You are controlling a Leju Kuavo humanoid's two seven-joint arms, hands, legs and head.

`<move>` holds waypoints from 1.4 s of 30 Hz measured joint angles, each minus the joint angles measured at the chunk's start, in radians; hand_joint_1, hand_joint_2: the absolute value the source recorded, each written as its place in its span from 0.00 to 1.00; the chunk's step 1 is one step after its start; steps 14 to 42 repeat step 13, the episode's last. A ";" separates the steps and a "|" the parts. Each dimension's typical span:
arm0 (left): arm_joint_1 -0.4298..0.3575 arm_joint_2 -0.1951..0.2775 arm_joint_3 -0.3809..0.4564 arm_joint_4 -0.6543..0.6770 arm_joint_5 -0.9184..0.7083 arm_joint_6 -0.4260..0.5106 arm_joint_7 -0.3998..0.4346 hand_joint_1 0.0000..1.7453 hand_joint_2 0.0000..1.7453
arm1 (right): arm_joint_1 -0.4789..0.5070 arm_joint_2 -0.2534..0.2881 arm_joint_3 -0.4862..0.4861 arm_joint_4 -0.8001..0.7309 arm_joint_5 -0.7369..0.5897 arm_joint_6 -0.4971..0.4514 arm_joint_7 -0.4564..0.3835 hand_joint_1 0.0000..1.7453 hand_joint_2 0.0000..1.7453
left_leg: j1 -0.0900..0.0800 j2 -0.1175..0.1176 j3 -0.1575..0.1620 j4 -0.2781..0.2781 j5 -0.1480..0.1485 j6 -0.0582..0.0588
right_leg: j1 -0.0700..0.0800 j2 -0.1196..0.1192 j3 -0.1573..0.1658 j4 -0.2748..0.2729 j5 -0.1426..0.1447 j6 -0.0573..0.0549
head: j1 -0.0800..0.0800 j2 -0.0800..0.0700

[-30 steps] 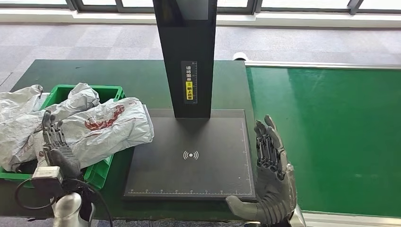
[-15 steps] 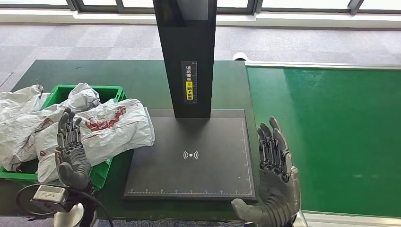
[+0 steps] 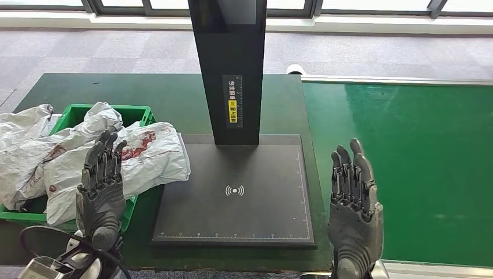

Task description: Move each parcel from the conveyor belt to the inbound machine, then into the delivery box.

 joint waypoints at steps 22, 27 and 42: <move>0.010 -0.008 0.003 -0.070 0.037 -0.187 0.001 0.00 1.00 | 0.021 -0.031 0.003 -0.024 0.018 -0.057 0.000 0.00 0.00 | 0.000 0.000 0.000 0.000 0.000 0.000 | 0.000 0.000 0.000 0.000 0.000 0.000 | 0.000 0.000; 0.010 -0.008 0.003 -0.070 0.037 -0.187 0.001 0.00 1.00 | 0.021 -0.031 0.003 -0.024 0.018 -0.057 0.000 0.00 0.00 | 0.000 0.000 0.000 0.000 0.000 0.000 | 0.000 0.000 0.000 0.000 0.000 0.000 | 0.000 0.000; 0.010 -0.008 0.003 -0.070 0.037 -0.187 0.001 0.00 1.00 | 0.021 -0.031 0.003 -0.024 0.018 -0.057 0.000 0.00 0.00 | 0.000 0.000 0.000 0.000 0.000 0.000 | 0.000 0.000 0.000 0.000 0.000 0.000 | 0.000 0.000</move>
